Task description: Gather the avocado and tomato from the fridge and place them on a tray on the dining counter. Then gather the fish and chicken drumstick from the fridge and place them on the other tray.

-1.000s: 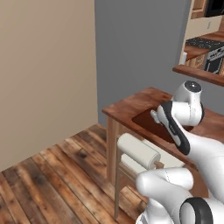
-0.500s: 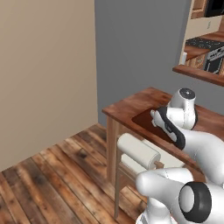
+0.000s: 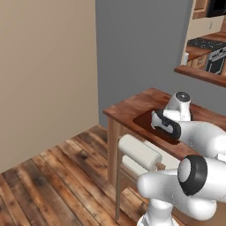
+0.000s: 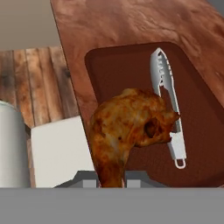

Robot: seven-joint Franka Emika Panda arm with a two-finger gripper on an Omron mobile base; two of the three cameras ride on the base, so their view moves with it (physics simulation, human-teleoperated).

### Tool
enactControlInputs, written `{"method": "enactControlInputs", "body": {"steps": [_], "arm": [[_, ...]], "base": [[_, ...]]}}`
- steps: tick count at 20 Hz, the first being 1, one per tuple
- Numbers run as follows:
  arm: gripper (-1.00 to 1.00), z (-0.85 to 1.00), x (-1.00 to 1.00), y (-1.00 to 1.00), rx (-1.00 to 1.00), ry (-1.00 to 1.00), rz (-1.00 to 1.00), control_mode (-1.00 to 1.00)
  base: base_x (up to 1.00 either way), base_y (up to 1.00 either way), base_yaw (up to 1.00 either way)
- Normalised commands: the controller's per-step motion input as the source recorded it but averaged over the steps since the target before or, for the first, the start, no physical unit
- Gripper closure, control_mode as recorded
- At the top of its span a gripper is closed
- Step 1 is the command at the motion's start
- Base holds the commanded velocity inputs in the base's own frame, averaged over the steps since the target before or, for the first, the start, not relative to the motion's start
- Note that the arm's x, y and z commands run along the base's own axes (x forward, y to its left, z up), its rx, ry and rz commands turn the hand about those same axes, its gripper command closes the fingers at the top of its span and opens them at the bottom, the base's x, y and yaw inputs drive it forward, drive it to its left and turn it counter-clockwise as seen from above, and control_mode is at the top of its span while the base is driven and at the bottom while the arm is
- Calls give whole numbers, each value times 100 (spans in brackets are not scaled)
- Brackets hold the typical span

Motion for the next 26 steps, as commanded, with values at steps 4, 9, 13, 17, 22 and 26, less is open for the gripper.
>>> {"method": "enactControlInputs", "body": {"steps": [4,9,13,17,22,26], "arm": [[100,-21,31,-16,0,4,0,-100],[100,-21,35,-9,0,3,0,-100],[100,-19,33,-9,0,2,0,-100],[100,-26,26,-8,0,5,0,-100],[100,-25,21,-6,0,8,0,-100],[100,-24,12,-1,0,7,0,-100]], "base": [[0,0,0],[0,0,0],[0,0,0],[0,0,0],[0,0,0],[0,0,0]]}}
